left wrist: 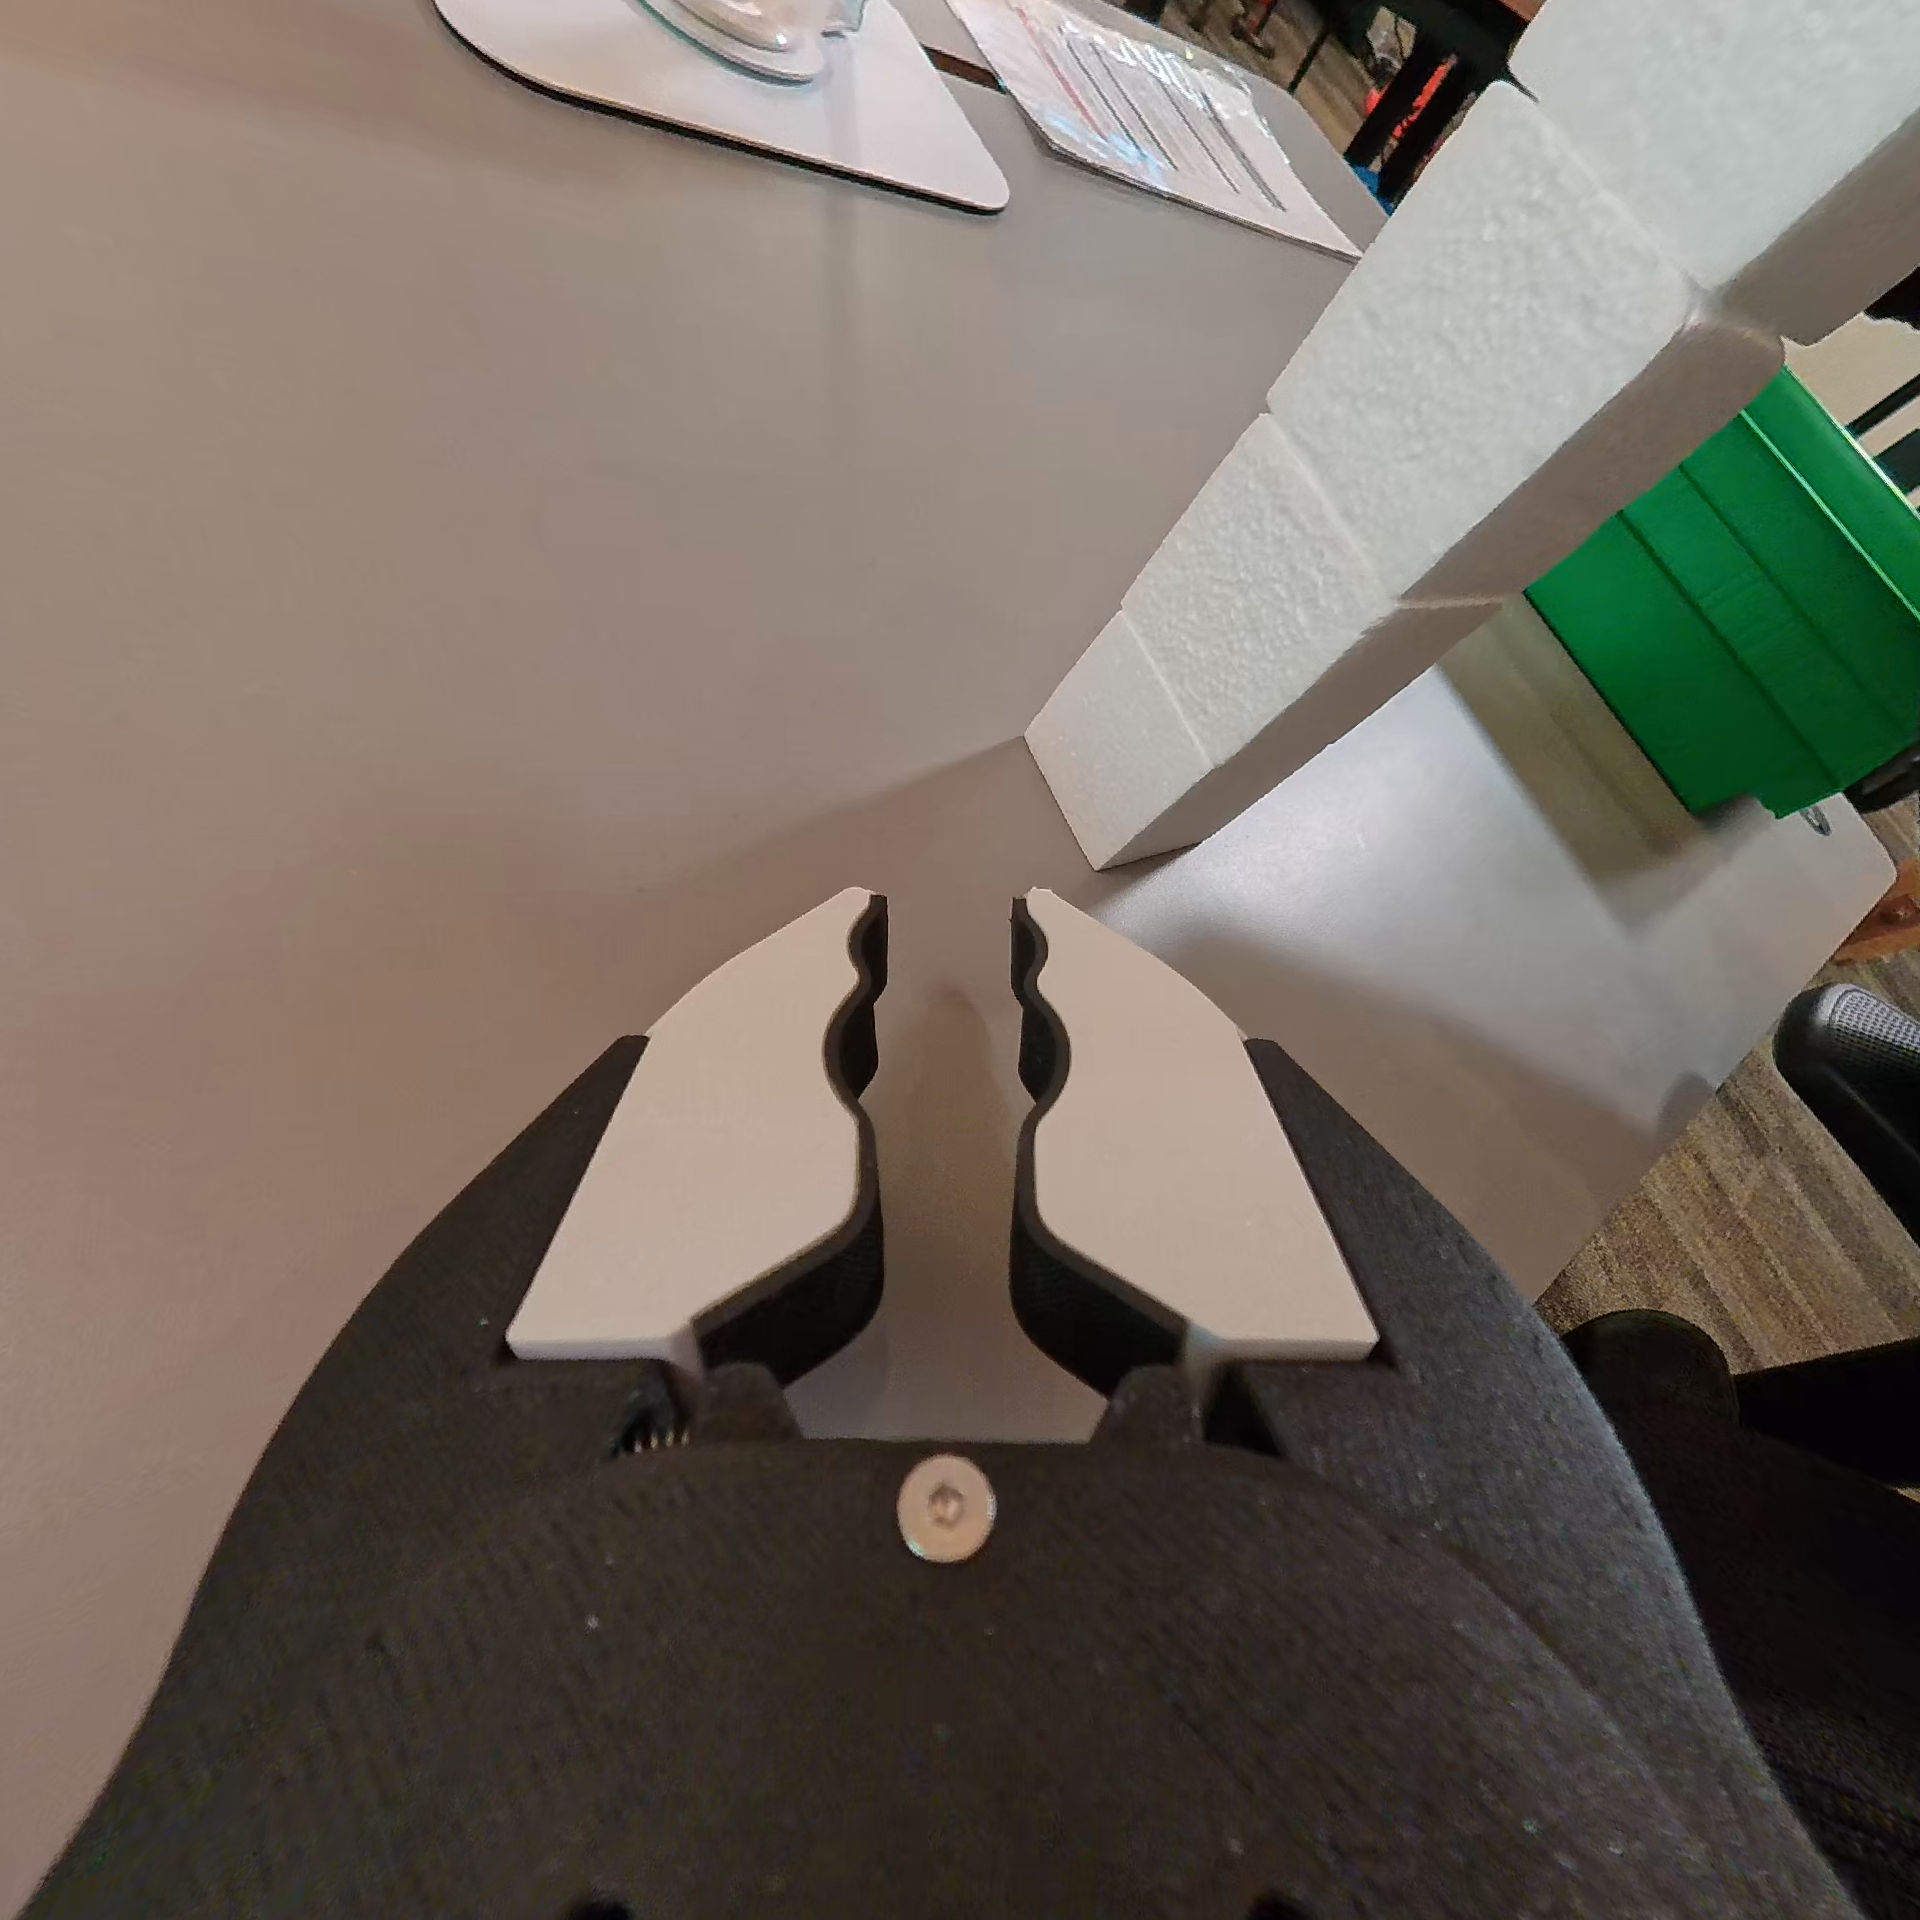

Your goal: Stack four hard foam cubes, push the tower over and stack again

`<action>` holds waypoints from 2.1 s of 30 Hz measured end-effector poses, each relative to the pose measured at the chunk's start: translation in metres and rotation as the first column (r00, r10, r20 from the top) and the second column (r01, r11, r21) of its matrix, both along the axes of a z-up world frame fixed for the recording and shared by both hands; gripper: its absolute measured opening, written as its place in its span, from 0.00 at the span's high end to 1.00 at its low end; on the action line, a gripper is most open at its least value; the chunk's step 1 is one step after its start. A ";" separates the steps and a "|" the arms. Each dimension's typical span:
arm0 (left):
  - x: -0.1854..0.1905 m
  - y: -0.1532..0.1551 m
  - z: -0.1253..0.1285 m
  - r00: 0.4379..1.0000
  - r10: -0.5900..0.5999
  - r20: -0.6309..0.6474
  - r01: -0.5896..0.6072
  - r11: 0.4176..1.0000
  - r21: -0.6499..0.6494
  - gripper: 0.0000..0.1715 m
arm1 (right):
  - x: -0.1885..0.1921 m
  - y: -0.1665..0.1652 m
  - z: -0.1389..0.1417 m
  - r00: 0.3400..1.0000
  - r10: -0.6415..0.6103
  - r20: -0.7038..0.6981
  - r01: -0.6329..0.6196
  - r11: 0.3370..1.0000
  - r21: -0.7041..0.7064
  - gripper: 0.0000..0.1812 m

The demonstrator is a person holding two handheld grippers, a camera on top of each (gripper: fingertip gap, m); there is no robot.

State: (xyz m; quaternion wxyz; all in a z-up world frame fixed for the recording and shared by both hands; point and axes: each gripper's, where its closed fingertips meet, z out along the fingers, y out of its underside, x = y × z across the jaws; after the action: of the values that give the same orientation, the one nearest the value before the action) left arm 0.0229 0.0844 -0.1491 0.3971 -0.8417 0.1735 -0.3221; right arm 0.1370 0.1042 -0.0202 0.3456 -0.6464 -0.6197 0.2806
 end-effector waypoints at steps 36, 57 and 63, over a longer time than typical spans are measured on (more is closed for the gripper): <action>0.032 0.067 0.035 0.996 0.041 -0.082 -0.018 0.962 0.272 1.00 | 0.107 0.026 -0.023 0.322 -0.834 -0.448 0.778 0.503 -0.378 1.00; -0.001 0.036 0.031 0.993 0.115 -0.011 -0.110 0.967 0.228 0.98 | 0.083 -0.007 -0.127 0.337 -0.941 0.033 0.803 0.269 -0.531 1.00; -0.012 0.021 0.045 0.994 0.110 -0.029 -0.097 0.954 0.285 0.97 | 0.088 -0.003 -0.138 0.362 -0.887 0.286 0.880 0.224 -0.419 1.00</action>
State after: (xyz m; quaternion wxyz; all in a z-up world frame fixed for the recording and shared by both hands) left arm 0.0105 0.1054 -0.1038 0.5257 -0.7912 0.1821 -0.2540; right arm 0.2248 0.1007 -0.1586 0.2631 -0.9445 -0.0433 0.1918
